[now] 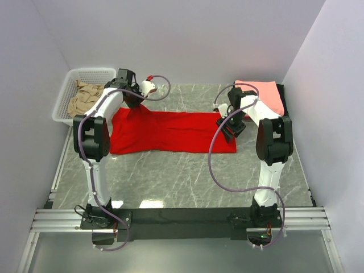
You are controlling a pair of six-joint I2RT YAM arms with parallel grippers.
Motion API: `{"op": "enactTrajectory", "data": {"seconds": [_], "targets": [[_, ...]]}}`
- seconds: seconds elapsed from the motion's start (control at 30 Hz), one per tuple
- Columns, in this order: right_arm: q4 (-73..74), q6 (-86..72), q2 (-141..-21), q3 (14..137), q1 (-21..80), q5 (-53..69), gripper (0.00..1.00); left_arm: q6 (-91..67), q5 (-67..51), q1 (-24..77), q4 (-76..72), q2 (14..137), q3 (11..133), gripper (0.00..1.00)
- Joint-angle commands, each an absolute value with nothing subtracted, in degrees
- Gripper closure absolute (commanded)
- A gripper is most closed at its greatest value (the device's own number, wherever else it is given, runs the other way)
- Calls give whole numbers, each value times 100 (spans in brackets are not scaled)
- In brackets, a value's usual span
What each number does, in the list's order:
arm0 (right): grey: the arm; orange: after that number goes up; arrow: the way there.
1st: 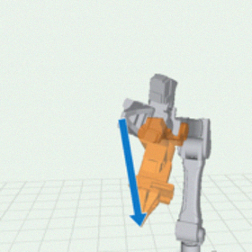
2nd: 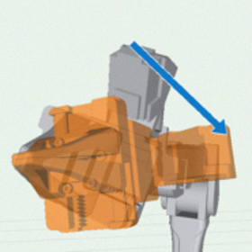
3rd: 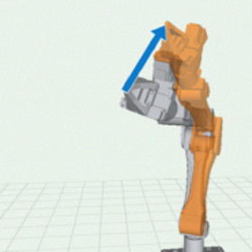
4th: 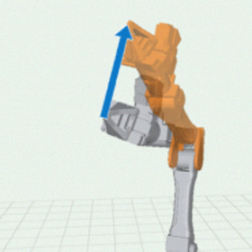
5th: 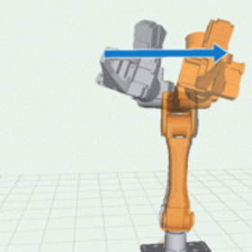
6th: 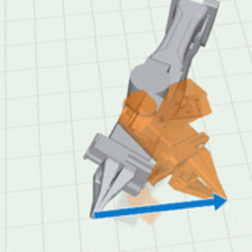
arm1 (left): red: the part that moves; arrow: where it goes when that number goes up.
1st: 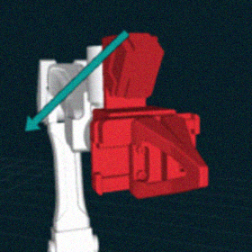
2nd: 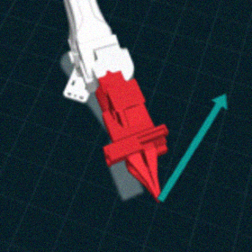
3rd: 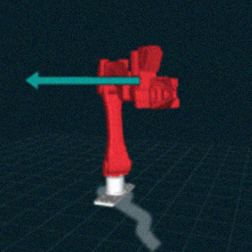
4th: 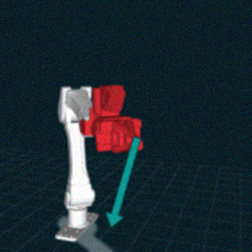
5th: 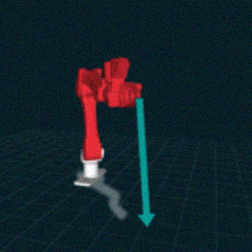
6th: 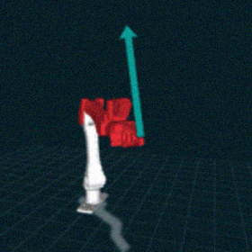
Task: Fold and stack the t-shirts
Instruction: Fold the tshirt
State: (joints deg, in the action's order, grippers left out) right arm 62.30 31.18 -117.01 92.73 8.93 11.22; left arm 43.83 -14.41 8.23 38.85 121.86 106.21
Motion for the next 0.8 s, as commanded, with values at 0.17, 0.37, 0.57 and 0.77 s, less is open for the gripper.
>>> {"op": "enactTrajectory", "data": {"seconds": [0.17,0.37,0.57,0.77], "targets": [[6390,3181,-11663,9642,817,1125,35,4315,-1713,975,4587,11524,10056,79],[6425,3199,-11698,9712,826,1090,35,4657,-2100,1265,5298,10723,9019,72],[6565,3164,-11891,10027,844,1230,34,4158,-2179,1134,5230,10555,8982,45],[6601,3111,-12015,10265,905,1274,35,3534,-2294,423,5212,10986,9597,44]]}}
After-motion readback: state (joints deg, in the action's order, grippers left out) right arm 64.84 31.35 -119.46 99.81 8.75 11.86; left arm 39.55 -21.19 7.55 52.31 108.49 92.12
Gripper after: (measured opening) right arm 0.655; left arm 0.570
